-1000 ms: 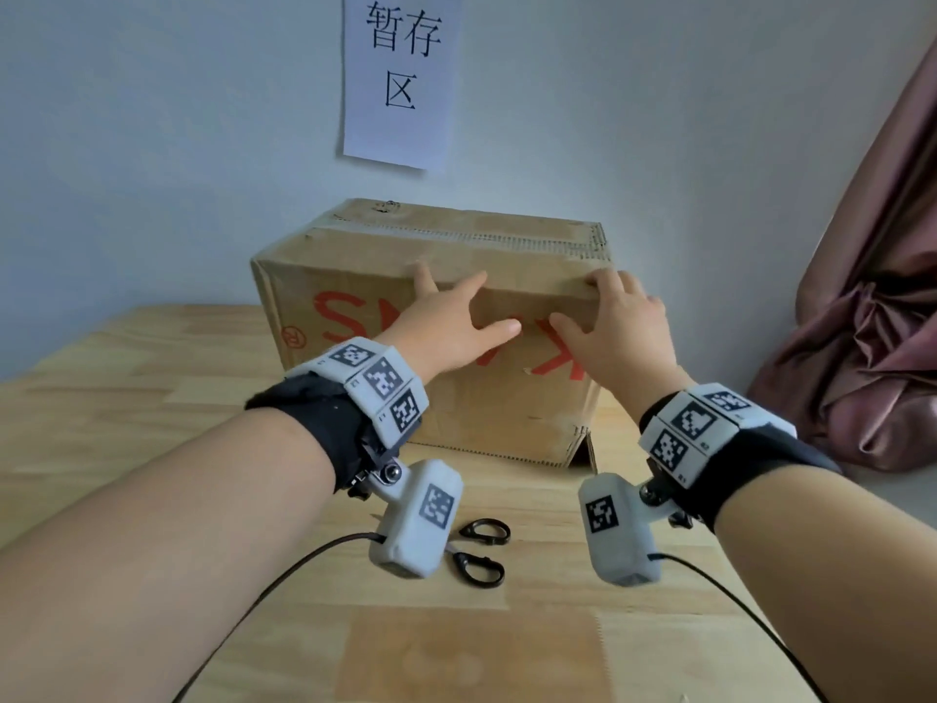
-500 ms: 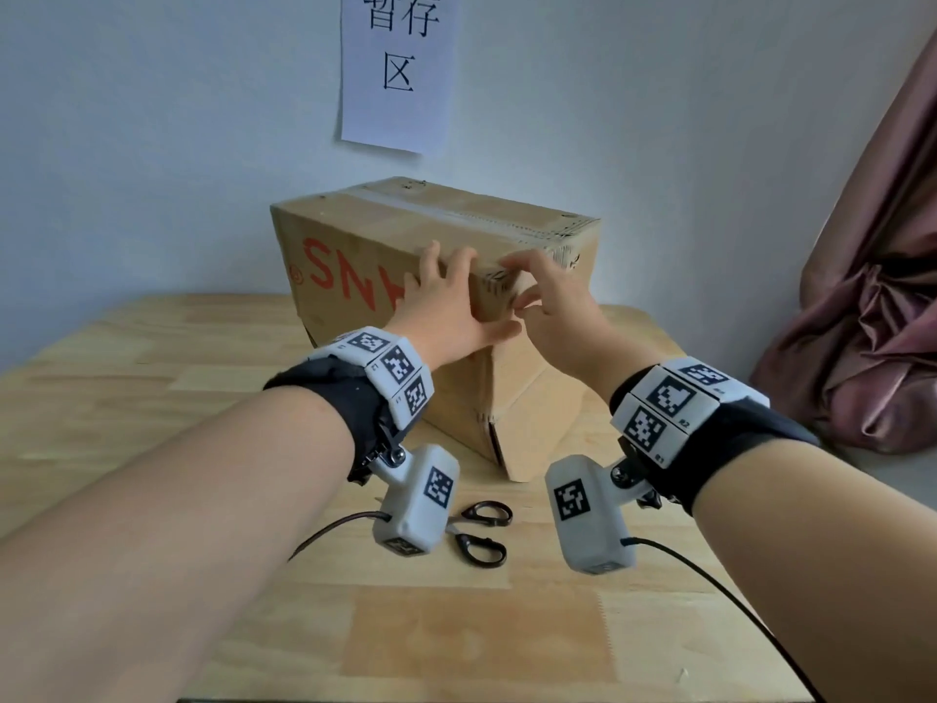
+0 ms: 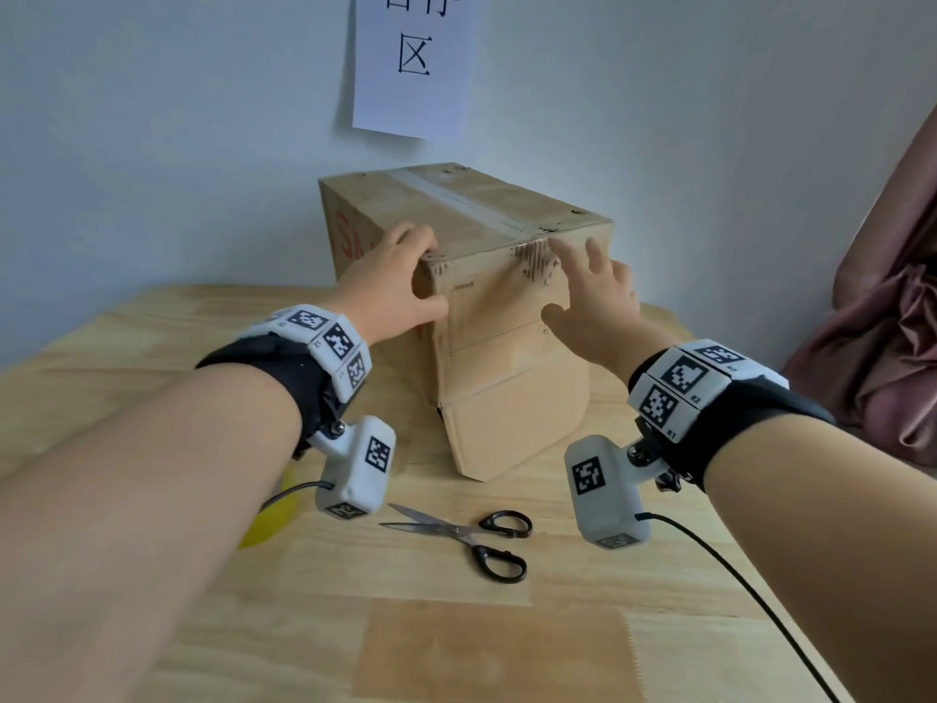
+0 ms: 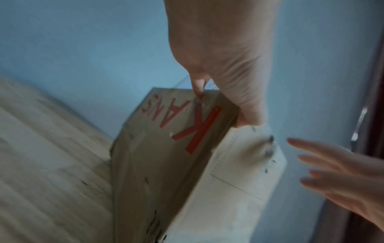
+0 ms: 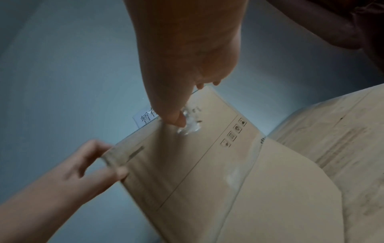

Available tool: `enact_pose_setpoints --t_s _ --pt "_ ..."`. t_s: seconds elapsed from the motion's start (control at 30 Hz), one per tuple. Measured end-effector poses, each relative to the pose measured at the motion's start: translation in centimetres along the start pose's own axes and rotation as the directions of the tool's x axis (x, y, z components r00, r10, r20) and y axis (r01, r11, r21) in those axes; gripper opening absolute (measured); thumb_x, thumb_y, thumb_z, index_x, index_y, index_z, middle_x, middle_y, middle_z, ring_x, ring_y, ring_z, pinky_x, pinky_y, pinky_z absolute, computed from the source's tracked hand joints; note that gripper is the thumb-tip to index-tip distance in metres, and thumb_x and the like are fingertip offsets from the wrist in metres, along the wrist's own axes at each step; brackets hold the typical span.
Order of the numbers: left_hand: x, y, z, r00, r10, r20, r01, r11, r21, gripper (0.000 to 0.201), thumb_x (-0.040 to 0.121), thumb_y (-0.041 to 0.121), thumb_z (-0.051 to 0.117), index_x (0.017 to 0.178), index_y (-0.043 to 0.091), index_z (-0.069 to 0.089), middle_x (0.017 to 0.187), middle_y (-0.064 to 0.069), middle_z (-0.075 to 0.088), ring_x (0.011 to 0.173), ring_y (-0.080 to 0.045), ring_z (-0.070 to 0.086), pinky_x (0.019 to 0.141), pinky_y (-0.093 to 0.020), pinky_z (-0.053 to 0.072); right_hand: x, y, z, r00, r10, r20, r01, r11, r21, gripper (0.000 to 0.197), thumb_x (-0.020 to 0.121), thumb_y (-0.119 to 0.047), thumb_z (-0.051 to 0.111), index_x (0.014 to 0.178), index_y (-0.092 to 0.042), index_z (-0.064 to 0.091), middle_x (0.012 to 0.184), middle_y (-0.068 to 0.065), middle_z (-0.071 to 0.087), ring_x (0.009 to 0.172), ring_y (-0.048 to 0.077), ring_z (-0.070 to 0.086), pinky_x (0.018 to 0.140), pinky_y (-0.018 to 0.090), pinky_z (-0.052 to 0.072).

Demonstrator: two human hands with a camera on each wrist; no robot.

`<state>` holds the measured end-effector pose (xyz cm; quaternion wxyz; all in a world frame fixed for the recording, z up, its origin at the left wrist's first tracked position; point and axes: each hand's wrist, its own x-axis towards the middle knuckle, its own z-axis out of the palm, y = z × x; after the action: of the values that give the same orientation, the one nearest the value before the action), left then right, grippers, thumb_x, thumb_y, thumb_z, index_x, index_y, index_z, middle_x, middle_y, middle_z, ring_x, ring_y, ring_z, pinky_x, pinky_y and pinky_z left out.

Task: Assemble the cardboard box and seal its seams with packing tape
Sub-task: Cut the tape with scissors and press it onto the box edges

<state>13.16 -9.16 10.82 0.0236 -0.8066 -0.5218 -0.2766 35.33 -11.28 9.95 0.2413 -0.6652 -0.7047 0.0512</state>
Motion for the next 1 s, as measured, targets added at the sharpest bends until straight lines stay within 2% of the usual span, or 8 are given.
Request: enact_pose_setpoints --t_s 0.2,0.33,0.4,0.47,0.6,0.8,0.87,1.0 --pt "-0.3 -4.3 -1.5 0.998 -0.052 0.028 0.053 0.998 -0.035 0.047 0.087 0.014 0.059 0.131 0.009 0.042 0.141 -0.008 0.041 0.125 -0.024 0.044 0.101 -0.034 0.035 2.0 0.0 0.8 0.993 0.088 -0.074 -0.077 0.988 0.131 0.071 0.092 -0.043 0.050 0.150 -0.039 0.010 0.159 0.012 -0.003 0.143 0.035 0.008 0.114 0.053 0.018" --pt "-0.4 -6.3 -0.8 0.983 -0.180 0.020 0.180 0.960 -0.214 0.040 0.092 0.012 0.053 0.127 0.026 0.039 0.148 -0.012 0.023 0.136 -0.027 0.029 0.112 -0.039 0.027 4.2 -0.3 1.5 0.985 0.172 0.000 -0.168 0.961 0.219 0.080 0.088 -0.059 0.050 0.149 -0.045 -0.001 0.159 0.014 -0.004 0.142 0.039 0.013 0.111 0.055 0.023" --pt "-0.4 -6.7 -0.1 0.975 -0.223 0.023 0.221 0.939 -0.266 0.038 0.095 0.011 0.047 0.127 0.029 0.036 0.126 -0.008 0.040 0.097 -0.020 0.049 0.094 -0.032 0.036 5.4 -0.9 2.1 0.983 0.176 0.055 -0.184 0.952 0.244 0.089 0.085 -0.061 0.054 0.148 -0.045 -0.007 0.157 0.019 0.002 0.138 0.043 0.024 0.108 0.055 0.030" --pt "-0.3 -6.8 0.5 0.963 -0.271 0.013 0.261 0.915 -0.309 0.039 0.097 0.009 0.042 0.129 0.030 0.033 0.097 -0.009 0.048 0.065 -0.010 0.040 0.072 -0.032 0.038 6.1 -1.6 2.4 0.986 0.151 0.070 -0.166 0.932 0.323 0.090 0.083 -0.058 0.059 0.148 -0.045 -0.002 0.151 0.020 0.019 0.126 0.039 0.041 0.100 0.050 0.042" --pt "-0.3 -6.5 1.0 0.918 -0.396 -0.022 0.347 0.830 -0.437 0.039 0.098 0.009 0.037 0.130 0.031 0.030 0.077 -0.010 0.049 0.059 -0.022 0.043 0.058 -0.038 0.042 6.1 -2.4 2.7 0.993 0.114 0.032 -0.115 0.877 0.466 0.074 0.084 -0.049 0.063 0.142 -0.039 0.019 0.135 0.012 0.033 0.085 0.017 0.051 0.066 0.025 0.044" --pt "-2.2 -6.5 0.2 0.912 -0.405 -0.074 0.315 0.803 -0.506 0.058 0.094 0.034 0.052 0.143 0.026 0.022 0.131 -0.003 0.048 0.115 -0.020 0.051 0.100 -0.036 0.042 3.0 -2.8 2.8 0.996 0.087 0.007 -0.079 0.864 0.497 0.063 0.085 -0.049 0.063 0.135 -0.043 0.026 0.121 0.004 0.027 0.093 0.023 0.049 0.065 0.023 0.043" --pt "-3.1 -5.9 -0.5 0.925 -0.376 -0.054 0.295 0.800 -0.523 0.067 0.093 0.034 0.055 0.147 0.024 0.017 0.145 0.000 0.038 0.127 -0.012 0.041 0.104 -0.028 0.034 1.7 -2.9 2.4 0.995 0.096 -0.014 -0.076 0.860 0.505 0.060 0.086 -0.047 0.062 0.134 -0.044 0.027 0.121 0.004 0.027 0.098 0.026 0.050 0.076 0.030 0.046" --pt "-4.9 -4.7 -1.2 0.938 -0.345 -0.031 0.276 0.799 -0.535 0.077 0.093 0.033 0.057 0.150 0.020 0.008 0.152 0.001 0.029 0.137 -0.011 0.033 0.110 -0.027 0.029 -1.0 -3.3 1.7 0.988 0.146 -0.043 -0.104 0.852 0.514 0.056 0.086 -0.047 0.059 0.134 -0.043 0.029 0.122 0.005 0.028 0.091 0.024 0.053 0.066 0.026 0.045"
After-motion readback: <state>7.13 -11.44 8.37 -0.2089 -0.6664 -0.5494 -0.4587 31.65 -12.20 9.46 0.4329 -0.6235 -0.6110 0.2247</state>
